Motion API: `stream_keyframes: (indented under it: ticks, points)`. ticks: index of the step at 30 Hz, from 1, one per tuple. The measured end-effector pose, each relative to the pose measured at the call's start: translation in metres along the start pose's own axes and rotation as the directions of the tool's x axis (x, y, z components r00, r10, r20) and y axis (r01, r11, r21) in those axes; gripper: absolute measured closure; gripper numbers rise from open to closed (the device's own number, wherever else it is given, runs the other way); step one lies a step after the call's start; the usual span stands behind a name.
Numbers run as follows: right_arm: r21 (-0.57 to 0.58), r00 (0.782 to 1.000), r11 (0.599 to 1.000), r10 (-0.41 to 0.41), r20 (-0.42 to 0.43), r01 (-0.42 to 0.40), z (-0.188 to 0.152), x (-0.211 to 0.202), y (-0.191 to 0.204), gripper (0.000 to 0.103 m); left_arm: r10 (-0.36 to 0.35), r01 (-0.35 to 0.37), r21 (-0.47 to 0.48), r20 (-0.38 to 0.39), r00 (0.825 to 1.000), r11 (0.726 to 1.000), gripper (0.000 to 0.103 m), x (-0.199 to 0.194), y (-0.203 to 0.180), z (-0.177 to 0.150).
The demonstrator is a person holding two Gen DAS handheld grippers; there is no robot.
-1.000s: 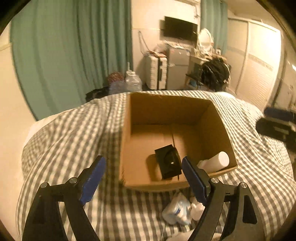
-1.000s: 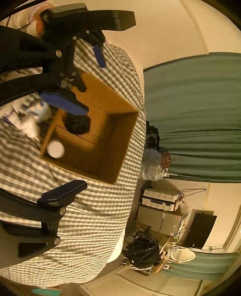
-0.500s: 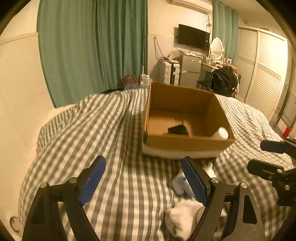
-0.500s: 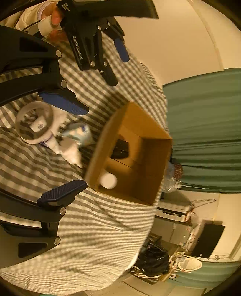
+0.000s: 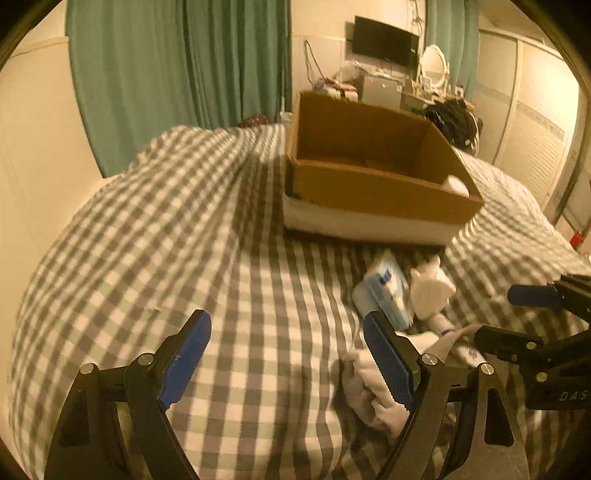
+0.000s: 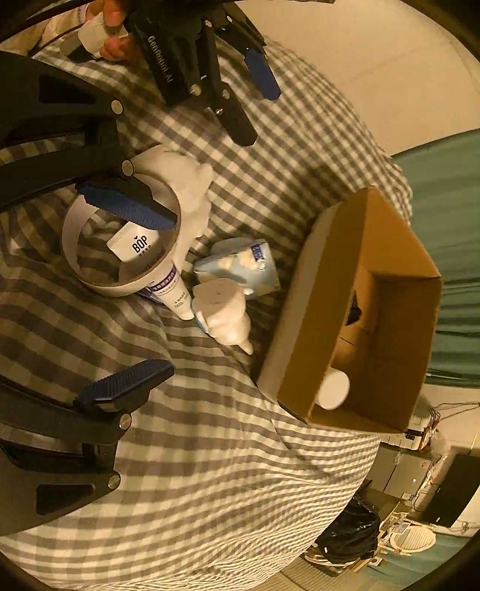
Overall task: Organize objects
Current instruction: 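Move both tools back to the pile of items, then grasp the white glove with the left tool while the right tool grasps the white tape roll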
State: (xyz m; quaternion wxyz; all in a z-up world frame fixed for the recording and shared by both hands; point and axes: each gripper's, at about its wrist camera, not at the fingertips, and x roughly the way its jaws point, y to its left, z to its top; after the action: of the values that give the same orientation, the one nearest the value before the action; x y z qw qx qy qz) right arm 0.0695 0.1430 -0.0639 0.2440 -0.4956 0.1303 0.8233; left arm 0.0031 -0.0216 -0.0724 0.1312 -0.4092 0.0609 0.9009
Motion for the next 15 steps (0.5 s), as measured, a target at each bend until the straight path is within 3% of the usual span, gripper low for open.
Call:
stream_keyframes:
  ticks: [4,7,15]
  points:
    - [-0.018,0.999,1.000,-0.010,-0.039,0.010,-0.003,0.012,0.003,0.054,-0.015,0.016,0.047,-0.018,1.000,0.999,0.016,0.004,-0.010,-0.005]
    - [-0.015,0.999,1.000,0.019,-0.049,-0.020,-0.004,0.014,0.004,0.089,-0.021,0.022,0.064,-0.026,0.999,0.998,0.016,0.006,-0.012,-0.006]
    - [0.034,0.999,0.999,0.025,0.040,-0.027,0.000,-0.008,-0.006,0.096,-0.058,0.063,0.074,-0.058,0.997,0.995,0.016,0.009,-0.017,-0.009]
